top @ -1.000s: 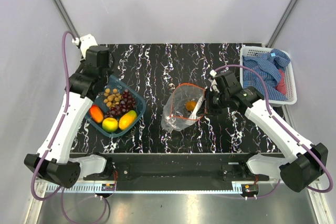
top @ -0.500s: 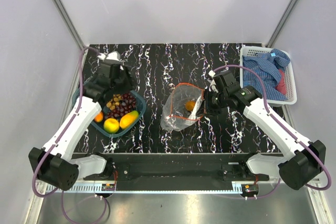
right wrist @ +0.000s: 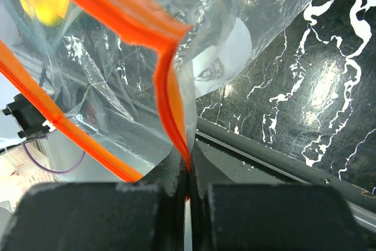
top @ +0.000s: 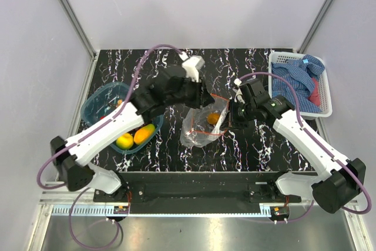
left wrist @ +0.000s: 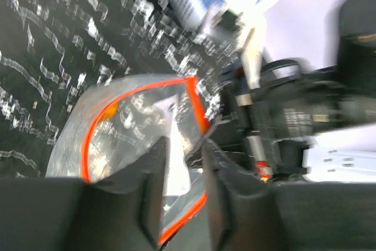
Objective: Open the zip-top bag and remove the fake food
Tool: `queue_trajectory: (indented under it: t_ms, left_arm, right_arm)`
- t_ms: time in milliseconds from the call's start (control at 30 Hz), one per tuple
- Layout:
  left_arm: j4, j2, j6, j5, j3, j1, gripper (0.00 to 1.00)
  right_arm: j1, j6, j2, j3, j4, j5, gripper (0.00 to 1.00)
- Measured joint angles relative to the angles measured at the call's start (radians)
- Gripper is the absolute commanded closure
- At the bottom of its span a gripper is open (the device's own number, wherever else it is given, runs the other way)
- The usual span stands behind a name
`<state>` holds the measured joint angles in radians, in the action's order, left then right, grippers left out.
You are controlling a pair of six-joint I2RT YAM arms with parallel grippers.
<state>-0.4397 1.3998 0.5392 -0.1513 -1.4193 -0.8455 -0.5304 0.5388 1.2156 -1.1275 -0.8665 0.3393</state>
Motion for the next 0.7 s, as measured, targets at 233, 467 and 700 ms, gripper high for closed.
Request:
queue_trajectory:
  t_ms: [233, 467, 700]
  left_arm:
    - [-0.157, 0.227, -0.007, 0.084, -0.095, -0.068, 0.73]
    - [-0.285, 0.445, 0.024, 0.203, -0.166, -0.084, 0.72]
    - [-0.323, 0.536, 0.061, 0.305, -0.225, -0.083, 0.68]
  right_arm:
    - [0.0, 0.0, -0.014, -0.011, -0.006, -0.006, 1.0]
    - [0.0, 0.004, -0.015, -0.012, -0.014, -0.006, 1.0]
    - [0.0, 0.012, -0.042, -0.011, -0.023, -0.006, 1.0]
